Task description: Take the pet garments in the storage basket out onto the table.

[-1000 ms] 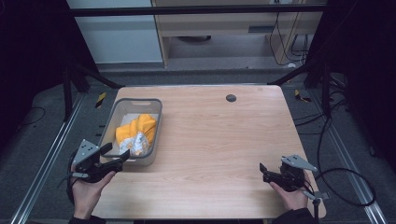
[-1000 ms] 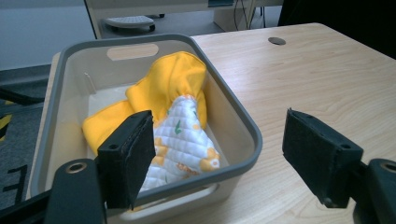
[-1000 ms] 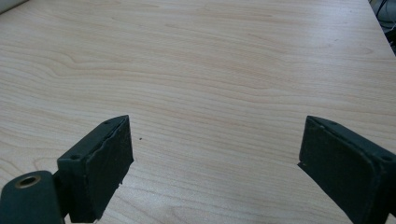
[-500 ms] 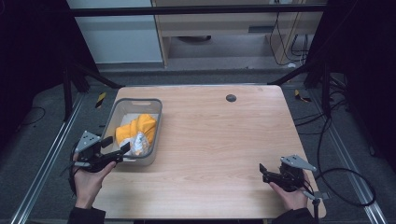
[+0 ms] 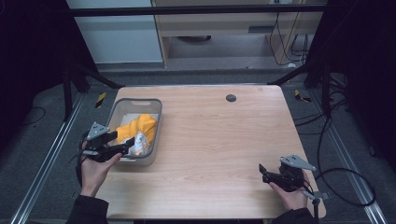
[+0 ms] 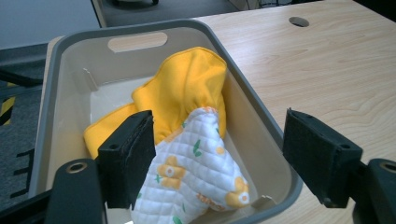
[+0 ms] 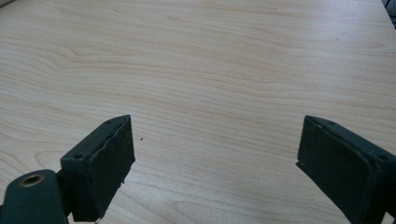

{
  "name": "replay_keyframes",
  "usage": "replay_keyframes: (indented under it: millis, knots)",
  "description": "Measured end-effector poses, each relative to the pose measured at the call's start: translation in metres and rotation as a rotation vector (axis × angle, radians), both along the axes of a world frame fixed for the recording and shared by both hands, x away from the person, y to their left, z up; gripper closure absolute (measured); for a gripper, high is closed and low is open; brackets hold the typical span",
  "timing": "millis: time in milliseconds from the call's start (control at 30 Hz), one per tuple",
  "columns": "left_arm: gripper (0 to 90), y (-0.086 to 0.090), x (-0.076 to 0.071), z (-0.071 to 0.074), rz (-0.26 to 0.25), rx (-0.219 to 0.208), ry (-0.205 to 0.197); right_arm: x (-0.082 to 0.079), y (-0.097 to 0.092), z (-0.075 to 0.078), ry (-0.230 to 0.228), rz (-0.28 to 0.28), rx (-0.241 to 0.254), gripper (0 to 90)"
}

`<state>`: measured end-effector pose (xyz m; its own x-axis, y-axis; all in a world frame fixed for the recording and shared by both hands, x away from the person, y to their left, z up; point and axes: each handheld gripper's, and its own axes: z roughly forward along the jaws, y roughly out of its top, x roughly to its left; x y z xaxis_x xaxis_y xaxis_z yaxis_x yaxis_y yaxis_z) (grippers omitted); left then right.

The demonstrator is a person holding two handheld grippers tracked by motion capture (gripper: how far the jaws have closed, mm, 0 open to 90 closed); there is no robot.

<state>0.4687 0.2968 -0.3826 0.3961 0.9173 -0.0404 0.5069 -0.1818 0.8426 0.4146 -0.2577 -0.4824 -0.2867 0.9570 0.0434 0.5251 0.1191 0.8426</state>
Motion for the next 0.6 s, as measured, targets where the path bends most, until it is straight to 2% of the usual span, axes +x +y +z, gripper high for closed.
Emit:
replay_keyframes:
  millis: [267,600]
  knots:
    - [25.5,-0.005,0.013,0.001,-0.003,0.015,0.026,0.000,0.000,0.001,-0.004,0.000,0.001,11.4]
    - [26.2,-0.016,0.035,0.003,-0.015,0.054,0.065,0.000,0.000,0.001,-0.007,0.009,0.001,12.2]
